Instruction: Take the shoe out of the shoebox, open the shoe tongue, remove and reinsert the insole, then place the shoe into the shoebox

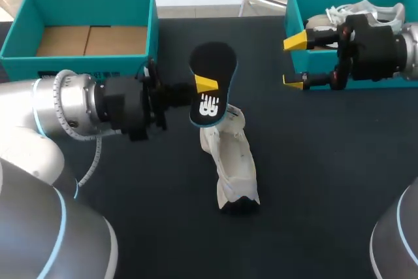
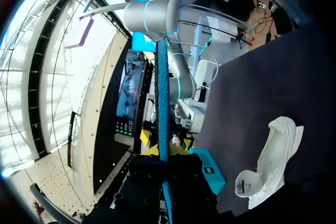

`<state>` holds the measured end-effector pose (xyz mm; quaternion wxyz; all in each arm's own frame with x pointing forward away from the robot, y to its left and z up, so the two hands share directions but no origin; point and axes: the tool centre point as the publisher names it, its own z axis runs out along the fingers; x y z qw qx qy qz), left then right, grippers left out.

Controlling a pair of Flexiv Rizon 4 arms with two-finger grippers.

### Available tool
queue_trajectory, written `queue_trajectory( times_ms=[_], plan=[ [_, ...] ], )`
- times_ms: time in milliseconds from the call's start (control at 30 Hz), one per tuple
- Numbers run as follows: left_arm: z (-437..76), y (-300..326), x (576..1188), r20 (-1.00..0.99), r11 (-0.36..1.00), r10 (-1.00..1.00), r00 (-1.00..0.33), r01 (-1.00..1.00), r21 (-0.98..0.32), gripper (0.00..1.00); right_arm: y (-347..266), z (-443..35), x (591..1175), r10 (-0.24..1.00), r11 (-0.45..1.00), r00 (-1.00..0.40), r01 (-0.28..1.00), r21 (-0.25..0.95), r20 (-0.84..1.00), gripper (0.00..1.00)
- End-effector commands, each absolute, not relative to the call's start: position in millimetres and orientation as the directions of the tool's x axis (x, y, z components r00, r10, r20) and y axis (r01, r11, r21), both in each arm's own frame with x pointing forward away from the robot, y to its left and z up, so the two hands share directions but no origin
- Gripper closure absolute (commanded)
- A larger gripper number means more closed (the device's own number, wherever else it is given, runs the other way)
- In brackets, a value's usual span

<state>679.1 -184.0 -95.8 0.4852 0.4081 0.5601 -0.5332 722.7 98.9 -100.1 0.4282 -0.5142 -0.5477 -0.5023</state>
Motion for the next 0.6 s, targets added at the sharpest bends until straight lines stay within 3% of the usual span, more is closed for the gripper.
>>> queue_trajectory(
  times_ms=[33, 333, 400, 533, 600],
  plan=[
    [-94.9, -188.1, 677.5, -0.985, 0.103, -0.057, -0.164, 0.980, -0.169, 1.00, 117.3, -107.5, 738.1, 0.132, 0.014, -0.087, 0.996, 0.085, 0.988, 0.00],
    [-99.4, -211.9, 676.6, -0.996, 0.093, -0.023, -0.086, 0.992, -0.088, 1.00, 141.8, -112.3, 748.3, 0.116, 0.073, -0.091, 0.994, 0.082, 0.989, 0.02],
    [-101.9, -218.5, 678.6, -0.996, 0.094, -0.021, -0.083, 0.992, -0.085, 1.00, 144.8, -111.9, 749.0, 0.116, 0.079, -0.091, 0.994, 0.082, 0.989, 0.29],
    [-104.9, -227.5, 683.9, -0.997, 0.095, -0.002, -0.080, 0.992, -0.080, 1.00, 148.5, -111.5, 747.4, 0.114, 0.085, -0.094, 0.993, 0.085, 0.989, 0.39],
    [-106.6, -230.8, 685.8, -0.998, 0.093, 0.014, -0.057, 0.994, -0.056, 1.00, 150.4, -111.3, 745.8, 0.113, 0.088, -0.094, 0.993, 0.084, 0.989, 0.50]
  ],
)
